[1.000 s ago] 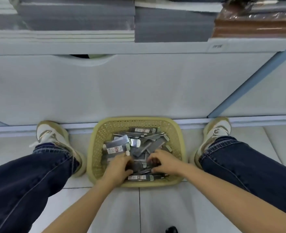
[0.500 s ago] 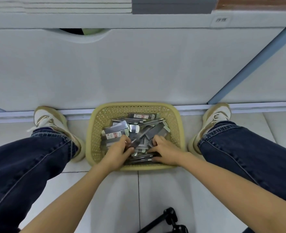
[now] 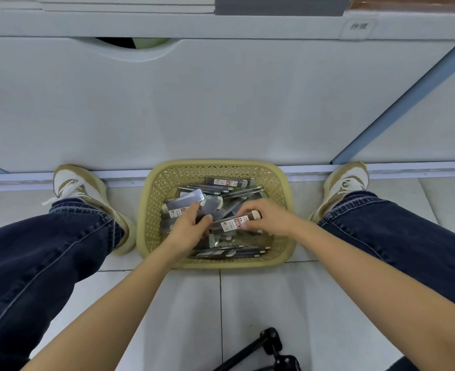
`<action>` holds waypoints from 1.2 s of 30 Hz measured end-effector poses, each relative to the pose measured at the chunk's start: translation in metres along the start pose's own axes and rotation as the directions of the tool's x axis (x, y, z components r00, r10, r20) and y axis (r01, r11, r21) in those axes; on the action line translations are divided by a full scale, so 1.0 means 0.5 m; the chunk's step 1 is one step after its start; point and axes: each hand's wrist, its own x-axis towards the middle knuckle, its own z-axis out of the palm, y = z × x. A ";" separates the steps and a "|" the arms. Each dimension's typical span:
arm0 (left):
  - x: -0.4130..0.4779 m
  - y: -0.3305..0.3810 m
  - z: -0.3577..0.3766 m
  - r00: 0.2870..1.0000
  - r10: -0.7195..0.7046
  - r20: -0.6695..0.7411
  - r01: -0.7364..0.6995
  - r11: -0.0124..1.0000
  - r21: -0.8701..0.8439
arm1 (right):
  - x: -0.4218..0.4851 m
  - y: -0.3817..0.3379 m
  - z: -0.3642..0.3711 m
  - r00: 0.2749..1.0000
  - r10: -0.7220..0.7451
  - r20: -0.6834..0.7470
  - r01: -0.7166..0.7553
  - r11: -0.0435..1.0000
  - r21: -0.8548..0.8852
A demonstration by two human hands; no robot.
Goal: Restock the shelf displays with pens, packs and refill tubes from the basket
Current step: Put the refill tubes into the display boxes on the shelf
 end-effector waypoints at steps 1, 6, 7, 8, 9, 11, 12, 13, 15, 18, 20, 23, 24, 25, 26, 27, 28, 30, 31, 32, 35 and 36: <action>0.002 0.003 0.001 1.000 -0.006 -0.006 0.006 1.000 -0.020 | 0.001 -0.006 -0.010 0.999 -0.008 0.041 0.008 1.000 0.006; -0.003 0.011 0.007 0.984 -0.063 0.169 0.099 0.973 -0.211 | 0.004 -0.031 -0.012 0.999 -0.036 0.034 0.026 0.967 0.254; -0.007 0.012 0.008 0.975 -0.055 0.214 0.105 0.968 -0.230 | 0.006 -0.033 -0.007 0.999 -0.038 -0.014 0.041 0.956 0.292; -0.011 0.013 0.010 0.969 -0.034 0.244 0.093 0.967 -0.236 | 0.007 -0.035 0.000 0.998 -0.033 -0.052 0.048 0.945 0.324; -0.014 0.013 0.012 0.966 -0.008 0.257 0.072 0.968 -0.240 | 0.008 -0.037 0.008 0.997 -0.017 -0.079 0.044 0.931 0.362; -0.018 0.018 0.016 0.969 0.032 0.243 0.030 0.968 -0.247 | 0.007 -0.040 0.024 0.993 0.037 -0.113 0.023 0.875 0.484; -0.019 0.019 0.018 0.971 0.040 0.234 0.019 0.969 -0.246 | 0.006 -0.042 0.032 0.991 0.057 -0.124 0.017 0.848 0.530; -0.020 0.022 0.018 0.973 0.042 0.229 0.015 0.970 -0.241 | 0.005 -0.044 0.037 0.988 0.065 -0.140 0.020 0.844 0.537; -0.020 0.025 0.017 0.971 0.018 0.237 0.039 0.971 -0.235 | 0.007 -0.046 0.043 0.986 0.055 -0.159 0.032 0.864 0.503; -0.020 0.026 0.017 0.967 0.006 0.254 0.041 0.983 -0.181 | 0.007 -0.052 0.037 0.987 0.099 -0.129 -0.014 0.842 0.539; -0.020 0.027 0.018 0.964 0.050 0.261 -0.051 0.999 -0.001 | 0.011 -0.052 0.032 0.989 0.113 -0.090 -0.044 0.829 0.557; -0.019 0.029 0.019 0.959 0.020 0.284 -0.029 0.999 0.029 | 0.022 -0.051 0.031 0.990 0.079 -0.114 -0.009 0.857 0.515; -0.019 0.031 0.017 0.958 -0.009 0.287 0.014 1.000 -0.014 | 0.024 -0.050 0.028 0.987 0.078 -0.138 0.007 0.846 0.532; -0.019 0.033 0.013 0.958 -0.035 0.286 0.057 0.996 -0.069 | 0.026 -0.048 0.024 0.983 0.089 -0.163 0.016 0.834 0.551; -0.017 0.033 0.008 0.957 -0.054 0.286 0.092 0.988 -0.121 | 0.026 -0.045 0.019 0.978 0.106 -0.182 0.016 0.825 0.566; -0.014 0.032 0.002 0.954 -0.066 0.293 0.117 0.980 -0.160 | 0.027 -0.039 0.013 0.971 0.125 -0.203 0.013 0.822 0.570; -0.012 0.031 -0.004 0.949 -0.070 0.306 0.129 0.976 -0.178 | 0.028 -0.033 0.007 0.962 0.148 -0.231 0.010 0.821 0.570; -0.013 0.028 -0.013 0.946 -0.071 0.317 0.133 0.975 -0.178 | 0.030 -0.025 -0.004 0.921 0.233 -0.314 0.017 0.779 0.627; -0.013 0.024 -0.017 0.949 -0.081 0.305 0.146 0.970 -0.196 | 0.031 -0.023 -0.012 0.886 0.285 -0.365 0.052 0.723 0.689; -0.013 0.019 -0.019 0.953 -0.092 0.288 0.163 0.959 -0.232 | 0.031 -0.022 -0.020 0.850 0.325 -0.415 0.101 0.673 0.733; -0.007 0.005 -0.027 0.969 -0.121 0.215 0.195 0.910 -0.365 | 0.028 -0.012 -0.039 0.776 0.366 -0.514 0.144 0.690 0.710; -0.006 0.002 -0.028 0.973 -0.133 0.189 0.199 0.897 -0.394 | 0.028 -0.008 -0.039 0.772 0.363 -0.522 0.132 0.712 0.690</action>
